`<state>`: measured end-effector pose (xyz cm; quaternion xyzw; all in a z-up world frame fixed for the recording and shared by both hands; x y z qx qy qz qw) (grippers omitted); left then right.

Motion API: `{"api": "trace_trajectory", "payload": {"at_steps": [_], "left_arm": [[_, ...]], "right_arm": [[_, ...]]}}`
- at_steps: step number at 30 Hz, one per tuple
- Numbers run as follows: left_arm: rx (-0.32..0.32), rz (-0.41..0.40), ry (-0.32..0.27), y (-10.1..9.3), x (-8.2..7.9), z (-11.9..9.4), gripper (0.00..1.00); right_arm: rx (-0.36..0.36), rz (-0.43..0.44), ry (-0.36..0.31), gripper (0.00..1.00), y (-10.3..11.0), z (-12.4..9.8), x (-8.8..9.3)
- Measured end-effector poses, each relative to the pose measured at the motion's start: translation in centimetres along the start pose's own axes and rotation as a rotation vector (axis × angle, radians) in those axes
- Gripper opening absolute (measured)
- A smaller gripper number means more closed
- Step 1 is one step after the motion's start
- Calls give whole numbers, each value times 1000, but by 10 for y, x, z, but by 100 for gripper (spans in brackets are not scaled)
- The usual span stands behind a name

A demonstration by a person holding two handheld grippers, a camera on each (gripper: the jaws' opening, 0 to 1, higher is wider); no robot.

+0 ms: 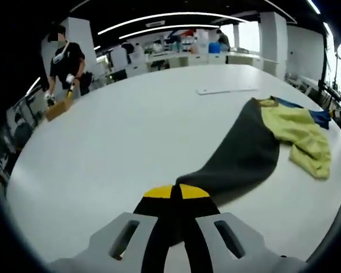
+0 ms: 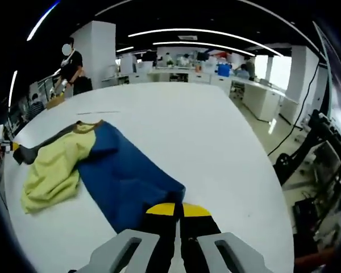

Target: Fold the garment on the visible template until the final outline fits inside the template.

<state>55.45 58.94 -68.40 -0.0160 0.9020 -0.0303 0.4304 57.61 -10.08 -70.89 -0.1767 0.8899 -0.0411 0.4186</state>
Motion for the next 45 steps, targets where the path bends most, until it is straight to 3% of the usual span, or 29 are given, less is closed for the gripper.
{"api": "trace_trajectory", "payload": {"at_steps": [7,12,16,21,26,33,39,45], "left_arm": [[-26,17,11,7,1,4,0],[-64,79,22,11,0,6,0],[-44,79,13,7,-3,3,0],[-6,74,-2,-2,-5,0,15],[60,59,-39,-17,-7,-7,33],[150,50,-63,-41,1,-17,52],[217,5,-76,-56,9,-27,61],[276,15,-106,-70,14,-41,68]], "right_arm": [[28,4,4,0,-12,6,-1],[32,28,-3,0,-15,8,-1],[25,61,-3,0,-16,8,0],[32,97,-18,1,-18,3,-3],[31,134,-39,21,-19,-4,-4],[-13,200,-48,32,-8,-16,-4],[-38,245,-37,33,-7,-17,-1],[-47,266,-10,31,-6,-16,2]]}}
Point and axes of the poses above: the point that each gripper's makers call its tool centre point, and the gripper's own axes: z roughly forward along the fingers, y roughly to its left, x roughly out of its underside, the point moved 7 cm from there along -z, roughly backward along the fingers, and after that the axes turned 14 degrees about -z, right-handed, at the moved point
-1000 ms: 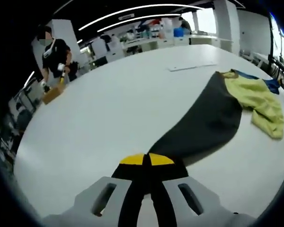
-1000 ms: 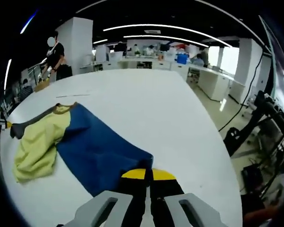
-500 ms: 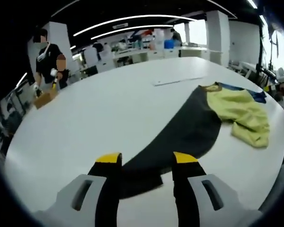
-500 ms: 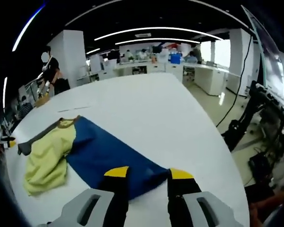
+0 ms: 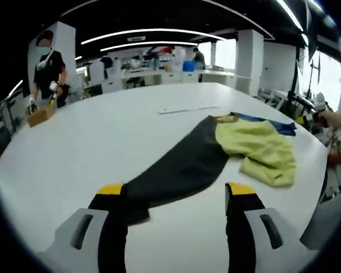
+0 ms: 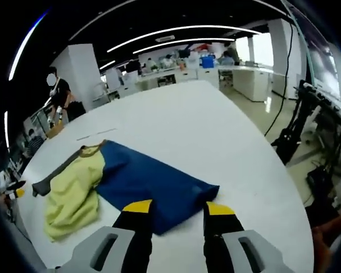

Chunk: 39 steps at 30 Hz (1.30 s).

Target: Fold the garment on the visible template until the final outline fits inside the template.

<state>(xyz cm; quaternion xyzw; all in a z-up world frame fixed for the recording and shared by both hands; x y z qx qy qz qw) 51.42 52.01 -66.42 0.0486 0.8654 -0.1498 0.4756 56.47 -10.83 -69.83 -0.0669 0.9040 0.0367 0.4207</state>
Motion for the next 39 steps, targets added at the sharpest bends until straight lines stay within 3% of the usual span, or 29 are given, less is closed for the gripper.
{"api": "trace_trajectory", "payload": {"at_steps": [9,13,20,27,39], "left_arm": [[56,51,11,-21,6,-14,70],[78,40,-11,-23,4,-18,68],[112,30,-40,-30,-2,-22,69],[129,44,-23,-34,4,-22,69],[128,74,6,-38,10,-25,68]], "right_arm": [[21,61,22,22,4,5,6],[52,129,23,16,5,7,10],[51,170,40,13,9,12,17],[69,209,58,0,11,15,26],[62,186,33,0,15,10,22]]}}
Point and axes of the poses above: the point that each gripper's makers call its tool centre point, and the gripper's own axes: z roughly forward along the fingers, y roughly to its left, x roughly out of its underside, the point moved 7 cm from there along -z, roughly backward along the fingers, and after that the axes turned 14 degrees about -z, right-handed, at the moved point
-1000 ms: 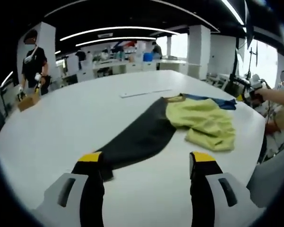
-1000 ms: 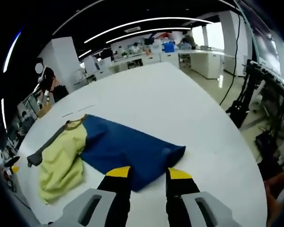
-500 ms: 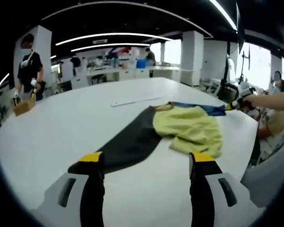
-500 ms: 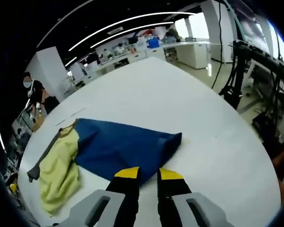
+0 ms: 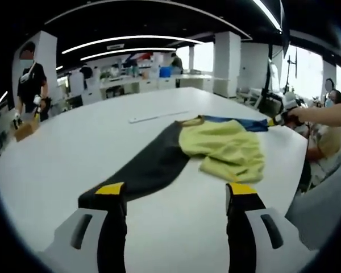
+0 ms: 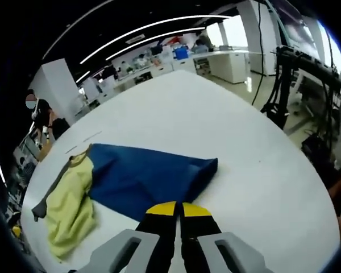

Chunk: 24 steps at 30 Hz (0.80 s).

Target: Fold the garment on the visible template until the final outline fits inside the template.

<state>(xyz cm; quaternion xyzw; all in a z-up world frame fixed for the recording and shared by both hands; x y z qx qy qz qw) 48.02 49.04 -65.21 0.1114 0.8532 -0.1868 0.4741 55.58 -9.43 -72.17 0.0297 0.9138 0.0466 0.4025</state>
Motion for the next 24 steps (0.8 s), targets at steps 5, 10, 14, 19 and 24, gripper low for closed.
{"api": "trace_trajectory", "payload": {"at_steps": [5,10,14,19,24], "left_arm": [[2,1,4,0,1,0,68],[10,3,8,-1,1,2,68],[17,2,10,-4,1,3,69],[20,-3,14,-10,1,5,68],[21,-7,14,-9,2,6,69]], "right_arm": [[5,-83,8,0,-4,-12,-4],[13,-164,36,0,-14,-27,-6],[30,-207,58,0,-27,-36,-7],[62,-264,93,0,-45,-40,-7],[101,-311,145,0,-60,-40,-4]]}}
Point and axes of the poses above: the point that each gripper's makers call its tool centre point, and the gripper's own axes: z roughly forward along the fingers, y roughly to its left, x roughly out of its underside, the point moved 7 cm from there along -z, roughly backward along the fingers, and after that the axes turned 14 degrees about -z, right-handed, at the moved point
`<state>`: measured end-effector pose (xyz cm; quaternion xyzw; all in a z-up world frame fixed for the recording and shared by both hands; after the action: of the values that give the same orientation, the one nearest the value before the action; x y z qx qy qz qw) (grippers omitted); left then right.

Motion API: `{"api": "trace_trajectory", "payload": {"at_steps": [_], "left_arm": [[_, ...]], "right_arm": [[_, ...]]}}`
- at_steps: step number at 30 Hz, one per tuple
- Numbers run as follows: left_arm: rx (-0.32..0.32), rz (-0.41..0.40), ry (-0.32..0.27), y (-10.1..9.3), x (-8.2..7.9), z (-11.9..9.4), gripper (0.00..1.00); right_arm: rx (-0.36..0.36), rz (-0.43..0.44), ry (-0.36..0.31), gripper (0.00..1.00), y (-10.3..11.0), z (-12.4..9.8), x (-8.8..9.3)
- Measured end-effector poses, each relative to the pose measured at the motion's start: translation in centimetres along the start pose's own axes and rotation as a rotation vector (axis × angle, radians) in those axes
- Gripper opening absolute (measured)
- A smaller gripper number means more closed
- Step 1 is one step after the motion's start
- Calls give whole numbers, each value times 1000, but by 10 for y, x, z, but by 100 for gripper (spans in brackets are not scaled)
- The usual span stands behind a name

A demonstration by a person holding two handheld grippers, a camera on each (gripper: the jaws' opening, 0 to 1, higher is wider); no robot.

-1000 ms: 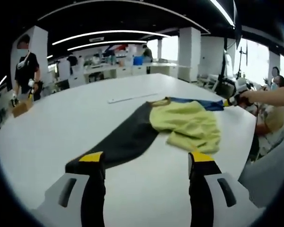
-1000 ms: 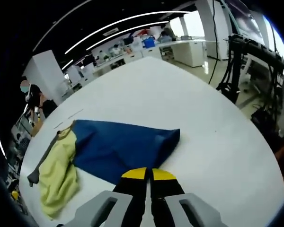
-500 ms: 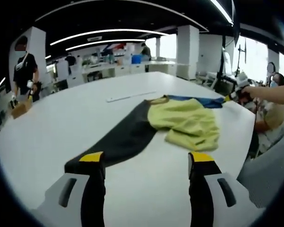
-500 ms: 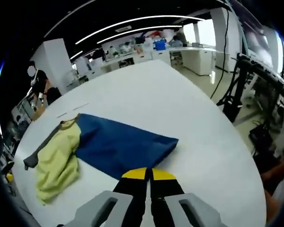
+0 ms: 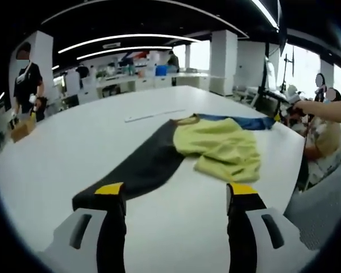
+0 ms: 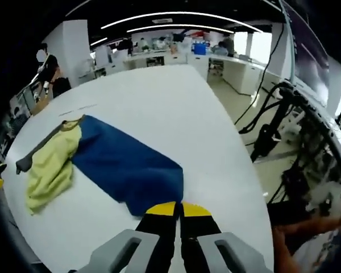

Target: Fold the garment on the visible template until the final outline fits inside the template.

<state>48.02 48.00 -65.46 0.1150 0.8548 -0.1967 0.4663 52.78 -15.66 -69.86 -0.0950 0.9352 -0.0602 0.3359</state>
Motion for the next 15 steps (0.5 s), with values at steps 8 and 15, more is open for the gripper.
{"api": "trace_trajectory", "payload": {"at_steps": [8,15], "left_arm": [[-17,-4,6,6,2,-1,70],[-24,-3,14,5,2,-1,70]], "right_arm": [[62,-38,52,0,-16,10,5],[115,-98,102,0,-25,22,5]]}}
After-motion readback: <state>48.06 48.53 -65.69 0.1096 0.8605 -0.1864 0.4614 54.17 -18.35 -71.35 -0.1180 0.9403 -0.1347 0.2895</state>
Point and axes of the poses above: the point that each gripper's makers call its tool centre point, and the gripper's own axes: z roughly forward along the fingers, y roughly to its left, x roughly out of its underside, the point moved 7 cm from there along -z, roughly backward along the fingers, and after that the axes turned 14 degrees about -z, right-handed, at the moved point
